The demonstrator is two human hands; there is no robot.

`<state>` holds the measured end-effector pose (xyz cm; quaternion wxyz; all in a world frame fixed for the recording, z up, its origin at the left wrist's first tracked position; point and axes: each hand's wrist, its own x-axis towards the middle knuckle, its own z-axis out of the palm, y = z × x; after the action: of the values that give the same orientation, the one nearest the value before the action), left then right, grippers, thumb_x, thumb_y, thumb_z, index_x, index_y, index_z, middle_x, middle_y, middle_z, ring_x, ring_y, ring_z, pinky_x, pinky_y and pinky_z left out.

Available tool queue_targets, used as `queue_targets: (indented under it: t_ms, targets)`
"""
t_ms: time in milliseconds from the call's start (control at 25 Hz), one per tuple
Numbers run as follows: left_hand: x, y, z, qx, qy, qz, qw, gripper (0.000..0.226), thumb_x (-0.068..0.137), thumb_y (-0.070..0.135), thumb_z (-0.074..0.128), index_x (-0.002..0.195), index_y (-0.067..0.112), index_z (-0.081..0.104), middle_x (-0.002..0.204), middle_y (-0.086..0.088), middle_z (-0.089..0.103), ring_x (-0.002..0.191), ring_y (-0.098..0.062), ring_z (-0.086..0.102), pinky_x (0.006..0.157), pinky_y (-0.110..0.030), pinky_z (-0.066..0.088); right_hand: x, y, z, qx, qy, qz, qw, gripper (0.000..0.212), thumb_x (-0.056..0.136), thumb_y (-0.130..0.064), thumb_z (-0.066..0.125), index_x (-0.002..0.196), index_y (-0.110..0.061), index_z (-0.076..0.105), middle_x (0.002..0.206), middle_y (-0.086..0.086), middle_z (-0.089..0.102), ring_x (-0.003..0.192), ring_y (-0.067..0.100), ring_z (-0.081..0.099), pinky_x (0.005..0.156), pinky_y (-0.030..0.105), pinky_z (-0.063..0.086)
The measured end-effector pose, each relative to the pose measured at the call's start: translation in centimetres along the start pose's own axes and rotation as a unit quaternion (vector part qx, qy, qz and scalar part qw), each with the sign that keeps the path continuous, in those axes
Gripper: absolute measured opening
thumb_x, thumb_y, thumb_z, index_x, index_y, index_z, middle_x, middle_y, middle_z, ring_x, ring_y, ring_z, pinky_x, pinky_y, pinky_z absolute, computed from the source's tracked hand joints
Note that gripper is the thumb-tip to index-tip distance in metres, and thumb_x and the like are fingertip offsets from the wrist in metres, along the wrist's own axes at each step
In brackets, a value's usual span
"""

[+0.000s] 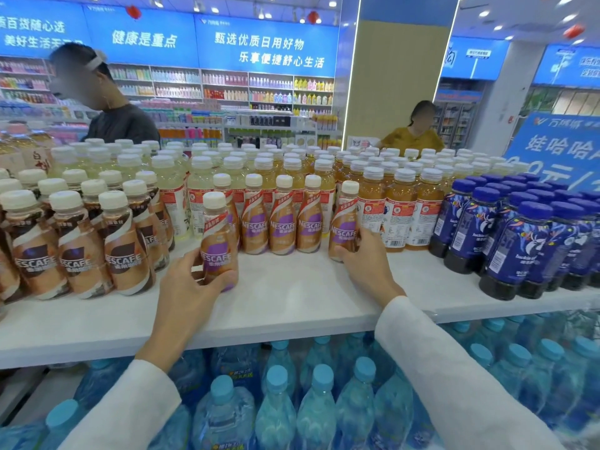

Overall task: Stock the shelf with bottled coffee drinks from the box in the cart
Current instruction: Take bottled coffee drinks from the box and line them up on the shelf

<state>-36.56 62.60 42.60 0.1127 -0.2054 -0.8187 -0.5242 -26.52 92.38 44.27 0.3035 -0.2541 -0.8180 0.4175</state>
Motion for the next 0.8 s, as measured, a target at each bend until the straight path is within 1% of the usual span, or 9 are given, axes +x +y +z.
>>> queue_targets:
  t_ms: [80, 120, 240, 360, 480, 560, 680, 720, 800]
  targets:
    - [0.0, -0.3, 0.2, -0.001, 0.003, 0.004, 1.0, 0.068, 0.079, 0.035, 0.085, 0.139, 0.016, 0.059, 0.127, -0.003, 0.064, 0.099, -0.014, 0.063, 0.083, -0.026, 0.047, 0.7, 0.3, 0.7, -0.014, 0.005, -0.015, 1.0, 0.073, 0.093, -0.025, 0.072, 0.155, -0.029, 0.033, 0.146, 0.002, 0.043, 0.129, 0.017, 0.047, 0.111, 0.031, 0.036]
    - [0.0, -0.4, 0.2, -0.003, 0.003, 0.004, 1.0, 0.068, 0.079, 0.036, 0.085, 0.139, 0.017, 0.058, 0.128, -0.003, 0.064, 0.101, -0.015, 0.063, 0.084, -0.027, 0.048, 1.0, 0.4, 1.0, -0.016, 0.008, -0.021, 1.0, 0.074, 0.093, -0.024, 0.071, 0.155, -0.03, 0.032, 0.147, 0.002, 0.043, 0.132, 0.018, 0.046, 0.11, 0.03, 0.034]
    - [0.1, -0.6, 0.2, -0.005, 0.003, 0.007, 1.0, 0.068, 0.079, 0.037, 0.085, 0.139, 0.017, 0.058, 0.128, -0.002, 0.063, 0.101, -0.014, 0.064, 0.082, -0.027, 0.049, 1.5, 0.5, 1.5, 0.022, 0.024, -0.033, 0.999, 0.072, 0.089, -0.018, 0.076, 0.149, -0.026, 0.038, 0.146, -0.004, 0.053, 0.132, 0.015, 0.05, 0.11, 0.035, 0.043]
    - [0.0, -0.7, 0.3, -0.006, 0.009, 0.001, 1.0, 0.067, 0.079, 0.036, 0.085, 0.138, 0.019, 0.058, 0.128, 0.002, 0.062, 0.09, -0.001, 0.061, 0.074, -0.017, 0.045, 2.0, 0.3, 1.8, 0.028, 0.034, -0.028, 0.999, 0.059, 0.089, -0.018, 0.076, 0.139, -0.021, 0.045, 0.138, -0.003, 0.059, 0.125, 0.016, 0.057, 0.102, 0.033, 0.049]
    - [0.0, -0.9, 0.4, -0.006, 0.011, -0.005, 1.0, 0.067, 0.079, 0.036, 0.085, 0.139, 0.021, 0.058, 0.127, 0.004, 0.061, 0.088, 0.006, 0.057, 0.071, -0.014, 0.044, 2.3, 0.2, 2.1, 0.015, 0.043, -0.037, 0.998, 0.053, 0.091, -0.018, 0.074, 0.136, -0.018, 0.046, 0.137, 0.0, 0.059, 0.123, 0.018, 0.057, 0.103, 0.037, 0.05]
    - [0.1, -1.0, 0.5, -0.008, 0.009, -0.006, 1.0, 0.068, 0.079, 0.037, 0.085, 0.14, 0.021, 0.057, 0.128, 0.004, 0.061, 0.09, 0.002, 0.059, 0.073, -0.016, 0.045, 2.3, 0.3, 2.3, 0.002, 0.051, -0.042, 0.998, 0.052, 0.091, -0.017, 0.074, 0.135, -0.016, 0.046, 0.137, 0.001, 0.058, 0.125, 0.02, 0.056, 0.104, 0.038, 0.049]
    - [0.2, -1.2, 0.5, -0.003, 0.009, -0.007, 1.0, 0.069, 0.08, 0.039, 0.084, 0.141, 0.022, 0.056, 0.131, 0.002, 0.06, 0.097, -0.008, 0.061, 0.08, -0.023, 0.048, 2.2, 0.4, 2.5, -0.004, 0.059, -0.046, 0.997, 0.055, 0.092, -0.016, 0.072, 0.14, -0.015, 0.046, 0.14, 0.002, 0.057, 0.127, 0.021, 0.055, 0.108, 0.043, 0.048]
    - [0.2, -1.2, 0.5, 0.001, 0.01, -0.007, 1.0, 0.07, 0.08, 0.04, 0.084, 0.141, 0.022, 0.055, 0.131, 0.003, 0.06, 0.098, -0.01, 0.061, 0.08, -0.023, 0.048, 2.2, 0.4, 2.6, -0.003, 0.06, -0.046, 0.997, 0.055, 0.092, -0.017, 0.072, 0.141, -0.016, 0.046, 0.141, 0.002, 0.057, 0.128, 0.02, 0.055, 0.109, 0.043, 0.048]
    - [0.2, -1.1, 0.5, -0.001, 0.013, -0.016, 1.0, 0.071, 0.079, 0.039, 0.085, 0.141, 0.022, 0.055, 0.128, 0.007, 0.06, 0.097, -0.008, 0.061, 0.076, -0.017, 0.046, 2.2, 0.5, 2.7, -0.001, 0.062, -0.046, 0.997, 0.056, 0.093, -0.018, 0.072, 0.142, -0.017, 0.045, 0.141, 0.001, 0.057, 0.128, 0.02, 0.055, 0.109, 0.042, 0.048]
